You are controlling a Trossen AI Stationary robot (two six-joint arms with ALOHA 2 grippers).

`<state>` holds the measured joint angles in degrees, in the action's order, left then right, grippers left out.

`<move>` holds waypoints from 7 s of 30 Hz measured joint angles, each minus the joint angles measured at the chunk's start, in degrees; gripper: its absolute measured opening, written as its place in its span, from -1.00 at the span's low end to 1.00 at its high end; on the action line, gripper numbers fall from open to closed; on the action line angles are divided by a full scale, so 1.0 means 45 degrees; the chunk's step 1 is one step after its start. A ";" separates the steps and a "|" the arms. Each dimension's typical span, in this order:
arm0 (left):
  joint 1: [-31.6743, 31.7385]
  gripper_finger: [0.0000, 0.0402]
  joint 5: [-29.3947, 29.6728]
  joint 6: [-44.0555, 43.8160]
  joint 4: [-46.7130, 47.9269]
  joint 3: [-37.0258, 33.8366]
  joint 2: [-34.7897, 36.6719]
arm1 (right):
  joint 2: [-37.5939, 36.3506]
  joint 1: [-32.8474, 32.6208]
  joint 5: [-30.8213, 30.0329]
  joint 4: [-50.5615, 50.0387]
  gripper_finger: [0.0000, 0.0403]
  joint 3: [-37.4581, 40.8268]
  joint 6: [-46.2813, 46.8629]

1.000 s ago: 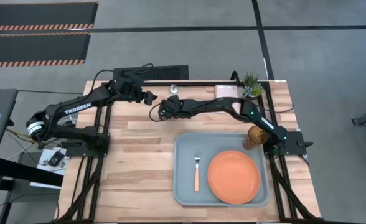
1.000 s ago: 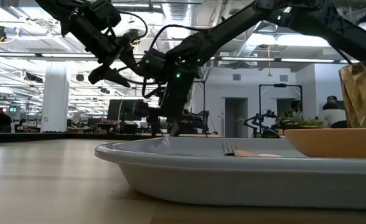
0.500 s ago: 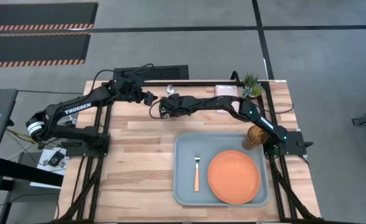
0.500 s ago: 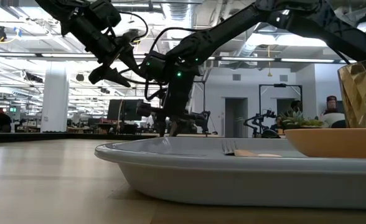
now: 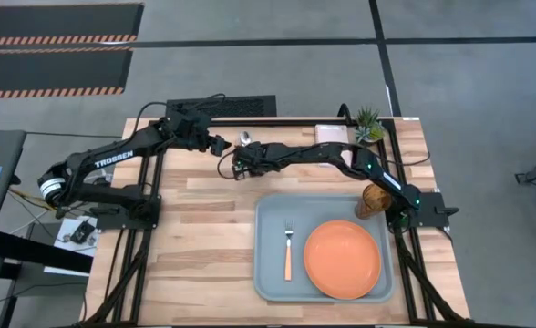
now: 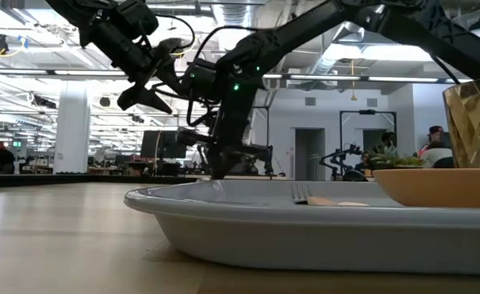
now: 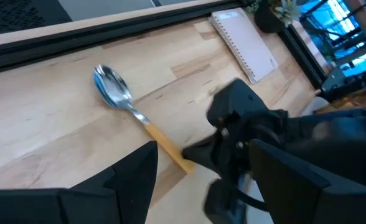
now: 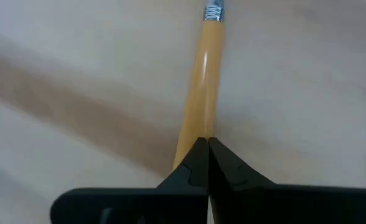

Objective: Pick and place plate/cup/fork/spoon on tray
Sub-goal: Put the orange spoon on the gray serving tray, beside the orange fork

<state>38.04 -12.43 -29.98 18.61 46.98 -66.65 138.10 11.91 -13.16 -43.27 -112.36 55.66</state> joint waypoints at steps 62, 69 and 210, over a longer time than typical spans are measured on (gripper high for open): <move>-0.0005 0.20 -0.0070 0.0862 -0.0015 0.0000 0.0078 | 0.0036 -0.0540 -0.1493 0.0520 0.00 -0.0092 -0.2127; -0.0005 0.20 0.0098 0.0863 -0.0019 0.0000 0.0078 | 0.0012 -0.0552 -0.1487 0.0803 -0.02 -0.0035 -0.2136; 0.1389 0.20 -0.4714 -0.0442 -0.0019 0.0000 0.3240 | 0.1061 -0.7964 -0.0136 -0.6906 -0.65 -0.3128 1.2638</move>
<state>44.29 -33.65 -31.97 18.52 46.98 -52.07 142.87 -23.92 -13.77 -74.35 -126.43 112.53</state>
